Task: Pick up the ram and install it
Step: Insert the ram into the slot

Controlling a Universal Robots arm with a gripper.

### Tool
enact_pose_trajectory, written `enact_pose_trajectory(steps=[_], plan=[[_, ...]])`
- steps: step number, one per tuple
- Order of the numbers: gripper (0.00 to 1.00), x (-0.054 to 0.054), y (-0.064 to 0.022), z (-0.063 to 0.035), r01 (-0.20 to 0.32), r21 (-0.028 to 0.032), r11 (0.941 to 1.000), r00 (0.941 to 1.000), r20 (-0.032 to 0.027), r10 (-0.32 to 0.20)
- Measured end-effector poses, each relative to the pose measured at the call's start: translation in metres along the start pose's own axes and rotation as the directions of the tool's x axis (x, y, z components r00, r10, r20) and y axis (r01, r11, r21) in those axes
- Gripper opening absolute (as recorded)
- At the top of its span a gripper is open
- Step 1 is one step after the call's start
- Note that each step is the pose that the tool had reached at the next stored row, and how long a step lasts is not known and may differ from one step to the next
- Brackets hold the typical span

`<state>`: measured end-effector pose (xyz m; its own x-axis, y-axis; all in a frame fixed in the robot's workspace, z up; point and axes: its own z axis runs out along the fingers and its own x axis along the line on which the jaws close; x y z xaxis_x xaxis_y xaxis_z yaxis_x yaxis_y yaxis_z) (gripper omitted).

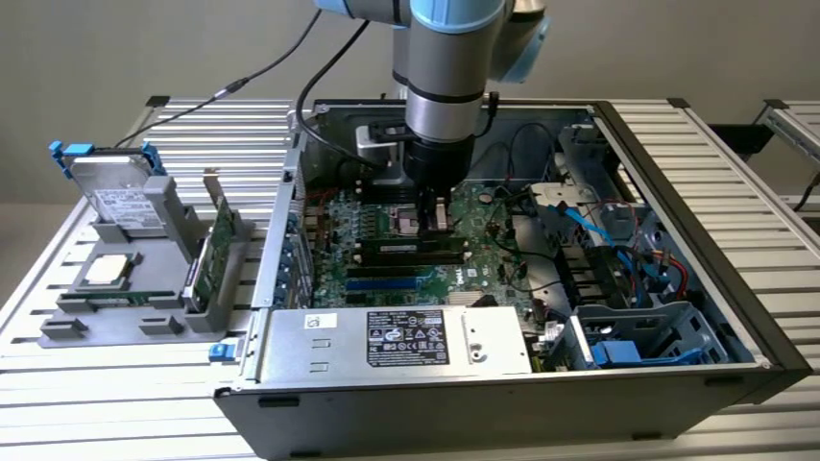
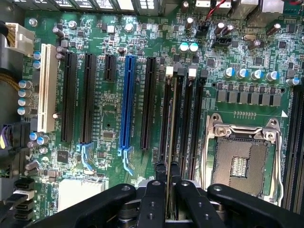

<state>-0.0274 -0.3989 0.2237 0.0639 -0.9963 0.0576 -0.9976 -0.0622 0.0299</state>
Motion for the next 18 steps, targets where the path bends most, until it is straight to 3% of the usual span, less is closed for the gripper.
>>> enact_pose_trajectory(steps=[18], plan=[[0.13,0.0025,0.0013,0.0009,0.0,-0.0013,1.0,1.0,-0.0003,0.0]])
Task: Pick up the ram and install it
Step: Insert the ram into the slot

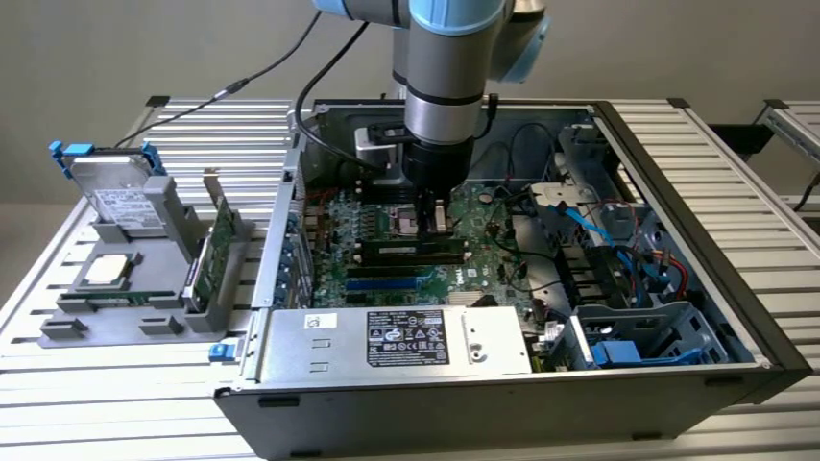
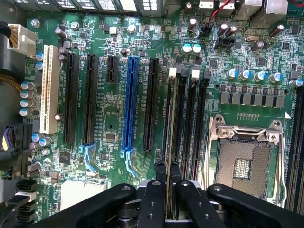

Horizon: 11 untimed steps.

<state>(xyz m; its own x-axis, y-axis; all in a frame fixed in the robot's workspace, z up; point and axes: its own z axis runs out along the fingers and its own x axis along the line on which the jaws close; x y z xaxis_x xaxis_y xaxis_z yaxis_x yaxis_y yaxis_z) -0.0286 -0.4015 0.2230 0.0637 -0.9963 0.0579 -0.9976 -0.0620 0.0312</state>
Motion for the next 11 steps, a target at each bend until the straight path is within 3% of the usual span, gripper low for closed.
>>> enact_pose_trajectory(steps=[11], plan=[[0.13,-0.0001,0.0001,0.0028,-0.003,-0.0013,1.0,1.0,-0.0005,0.003]])
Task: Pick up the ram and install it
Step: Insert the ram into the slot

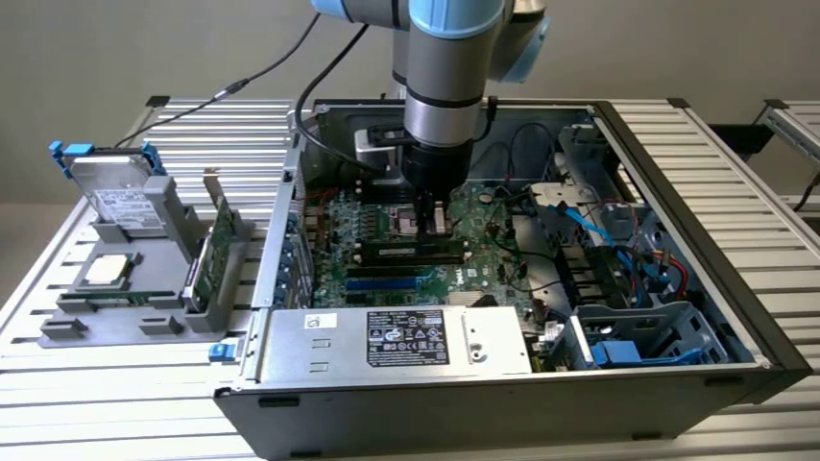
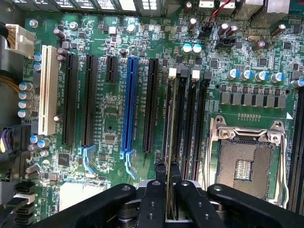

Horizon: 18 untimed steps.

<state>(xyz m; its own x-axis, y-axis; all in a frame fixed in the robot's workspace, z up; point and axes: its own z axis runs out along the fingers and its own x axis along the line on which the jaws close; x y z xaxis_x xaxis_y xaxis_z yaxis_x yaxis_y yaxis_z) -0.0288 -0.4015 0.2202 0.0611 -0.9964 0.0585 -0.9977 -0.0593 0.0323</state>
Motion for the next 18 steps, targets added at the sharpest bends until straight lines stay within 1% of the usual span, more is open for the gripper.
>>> enact_pose_trajectory(steps=[15,18], plan=[[0.13,-0.0001,-0.0001,0.0018,-0.017,-0.0009,0.9999,0.9999,0.0007,0.017],[0.13,-0.0005,-0.0002,0.002,-0.023,-0.0027,0.9997,0.9997,0.0012,0.023]])
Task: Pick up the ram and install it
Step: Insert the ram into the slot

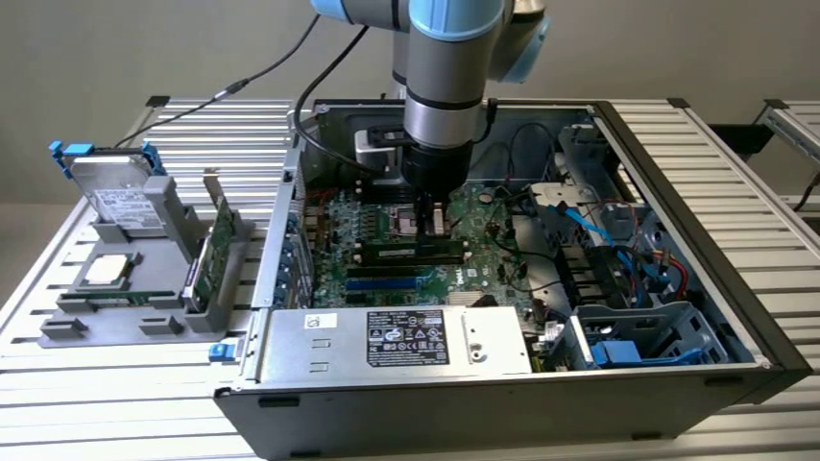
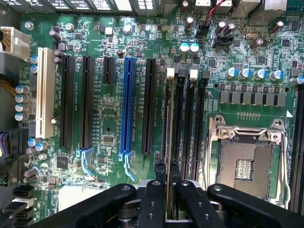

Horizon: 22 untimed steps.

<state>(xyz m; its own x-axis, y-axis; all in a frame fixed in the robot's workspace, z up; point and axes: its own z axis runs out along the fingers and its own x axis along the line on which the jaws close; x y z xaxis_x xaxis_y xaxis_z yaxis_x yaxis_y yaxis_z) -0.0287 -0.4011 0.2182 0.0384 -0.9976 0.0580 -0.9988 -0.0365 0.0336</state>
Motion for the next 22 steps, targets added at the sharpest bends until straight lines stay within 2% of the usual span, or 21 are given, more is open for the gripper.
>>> enact_pose_trajectory(steps=[4,12,14,15,17,20,22], plan=[[0.13,-0.0009,0.0,-0.0002,-0.009,-0.0035,1.0,1.0,0.0002,0.009],[0.13,-0.0016,0.0,0.0002,-0.012,-0.0039,0.9999,0.9999,-0.0007,0.012],[0.21,-0.0018,0.0,0.0006,-0.012,-0.0039,0.9999,0.9999,-0.0015,0.012],[0.21,-0.0018,0.0,0.0006,-0.012,-0.004,0.9999,0.9999,-0.0023,0.012],[0.34,-0.0025,-0.0001,0.0012,-0.012,-0.0039,0.9999,0.9999,-0.0032,0.012],[0.34,-0.0037,-0.0001,0.0011,-0.012,-0.004,0.9999,0.9999,-0.0041,0.012],[0.34,-0.0037,0.0,-0.0024,-0.012,-0.0039,0.9999,0.9999,-0.004,0.012]])
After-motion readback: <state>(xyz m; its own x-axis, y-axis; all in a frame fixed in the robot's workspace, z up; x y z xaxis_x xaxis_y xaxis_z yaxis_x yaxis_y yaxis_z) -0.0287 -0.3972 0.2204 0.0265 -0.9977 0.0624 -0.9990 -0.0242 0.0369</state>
